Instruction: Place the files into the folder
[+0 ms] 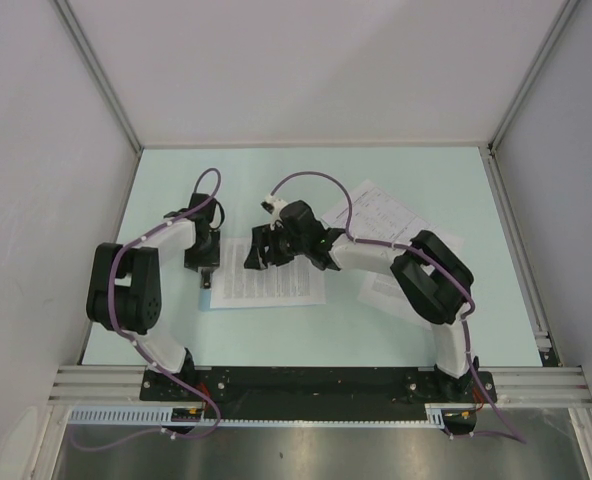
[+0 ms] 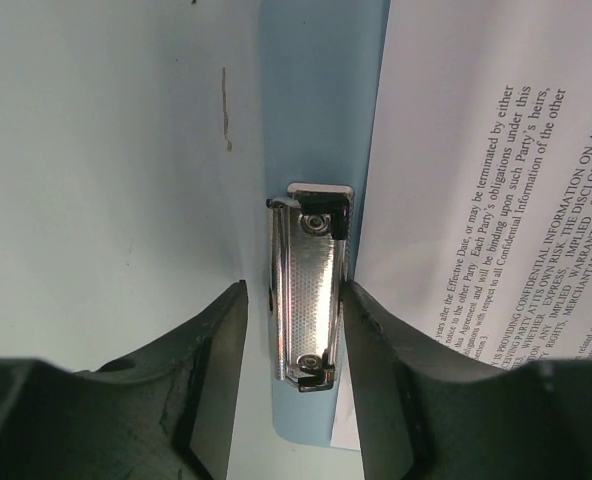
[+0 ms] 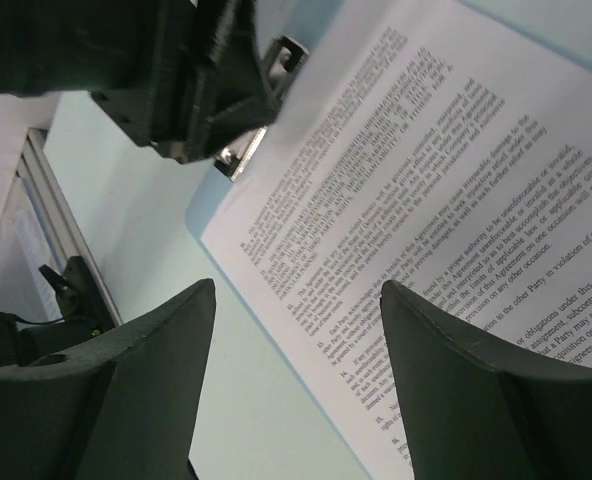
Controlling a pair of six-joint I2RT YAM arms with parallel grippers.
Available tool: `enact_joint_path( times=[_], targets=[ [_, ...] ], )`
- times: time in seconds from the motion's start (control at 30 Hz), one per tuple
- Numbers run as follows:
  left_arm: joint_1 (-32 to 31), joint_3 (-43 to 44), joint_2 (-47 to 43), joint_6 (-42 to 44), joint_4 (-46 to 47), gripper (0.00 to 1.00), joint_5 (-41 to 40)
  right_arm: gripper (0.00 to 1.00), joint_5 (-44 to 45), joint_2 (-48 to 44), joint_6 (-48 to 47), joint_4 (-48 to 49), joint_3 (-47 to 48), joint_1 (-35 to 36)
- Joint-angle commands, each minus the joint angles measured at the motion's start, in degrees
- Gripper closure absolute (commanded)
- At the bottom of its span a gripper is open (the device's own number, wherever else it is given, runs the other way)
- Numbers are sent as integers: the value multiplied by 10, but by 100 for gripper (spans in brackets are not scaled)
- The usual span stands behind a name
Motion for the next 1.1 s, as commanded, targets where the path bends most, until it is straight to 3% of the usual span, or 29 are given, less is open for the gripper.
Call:
enact_joint_path(
  times=[0.0, 0.13, 0.37, 0.5, 0.87, 0.97, 1.07],
  targets=[
    [-3, -18, 32, 4, 28, 51, 16, 29, 1, -39, -11, -15, 9, -6],
    [-3, -20, 41, 6, 34, 59, 42, 29, 6, -42, -13, -38, 9, -11],
    [-2, -22, 34, 10, 32, 89, 57, 26, 42, -80, -44, -116, -4, -43],
    [-1, -26, 20, 11, 33, 100, 84, 21, 58, -101, -56, -127, -50, -86],
    [11, -28, -18, 10, 28, 99, 104, 12, 57, -125, -91, -119, -126, -151],
    [11, -16, -38, 5, 10, 86, 94, 13, 53, -116, -86, -105, -126, -149],
    [11, -9, -69, 0, -2, 62, 92, 14, 43, -101, -79, -92, -126, -150]
  ],
)
